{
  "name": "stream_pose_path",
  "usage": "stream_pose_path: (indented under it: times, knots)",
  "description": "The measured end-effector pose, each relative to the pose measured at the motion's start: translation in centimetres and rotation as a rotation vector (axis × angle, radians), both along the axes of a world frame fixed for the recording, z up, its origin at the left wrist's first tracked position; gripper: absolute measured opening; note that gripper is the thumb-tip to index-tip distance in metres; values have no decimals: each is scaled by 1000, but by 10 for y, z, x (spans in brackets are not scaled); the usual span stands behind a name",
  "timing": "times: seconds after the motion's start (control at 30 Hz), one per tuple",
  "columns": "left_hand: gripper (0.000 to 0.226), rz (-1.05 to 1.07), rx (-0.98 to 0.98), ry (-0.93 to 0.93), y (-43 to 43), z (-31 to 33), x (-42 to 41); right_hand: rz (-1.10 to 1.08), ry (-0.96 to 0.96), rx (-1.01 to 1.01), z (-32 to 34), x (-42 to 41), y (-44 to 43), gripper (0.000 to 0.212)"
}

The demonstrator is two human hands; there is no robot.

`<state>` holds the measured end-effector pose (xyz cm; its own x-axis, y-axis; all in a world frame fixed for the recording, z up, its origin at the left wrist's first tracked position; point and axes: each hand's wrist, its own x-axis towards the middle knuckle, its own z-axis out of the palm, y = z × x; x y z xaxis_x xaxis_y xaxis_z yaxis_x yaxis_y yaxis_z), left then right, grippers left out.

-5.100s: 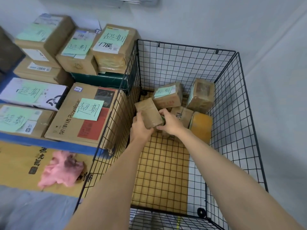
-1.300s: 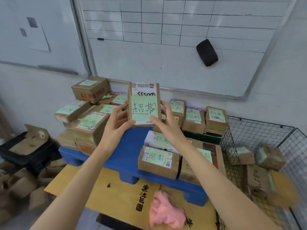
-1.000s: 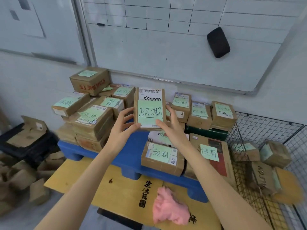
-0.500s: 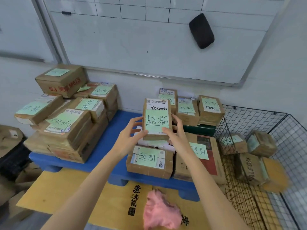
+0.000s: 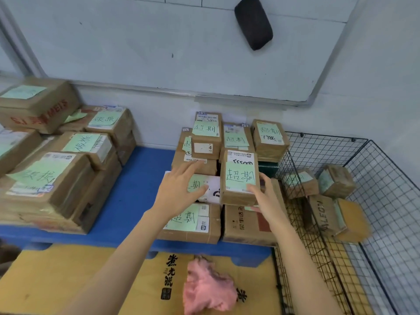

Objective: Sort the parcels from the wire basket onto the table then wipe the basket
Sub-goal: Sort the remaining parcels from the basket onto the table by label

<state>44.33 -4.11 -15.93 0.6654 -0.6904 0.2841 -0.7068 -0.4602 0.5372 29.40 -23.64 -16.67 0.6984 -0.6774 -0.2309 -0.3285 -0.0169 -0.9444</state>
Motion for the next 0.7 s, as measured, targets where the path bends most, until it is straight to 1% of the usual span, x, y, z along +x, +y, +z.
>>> stream_pose_path:
  times: [0.07, 0.17, 0.4, 0.47, 0.57, 0.7]
  knots:
    - [69, 13, 45, -33, -4, -4, 0, -26, 30, -3, -1, -6, -6, 56]
    - [69, 8, 77, -79, -6, -8, -1, -48, 65, 0, -4, -9, -10, 56]
    - [71, 14, 92, -69, -1, -4, 4, -72, 69, 42, -7, -2, -17, 54]
    - [71, 12, 83, -71, 1, -2, 4, -70, 98, 39, -9, -1, -18, 55]
    - [70, 6, 87, -75, 4, -1, 4, -62, 154, -18, -12, 1, -14, 58]
    - [62, -6, 71, -88, 6, -2, 6, -76, 197, -103, -14, 1, -10, 60]
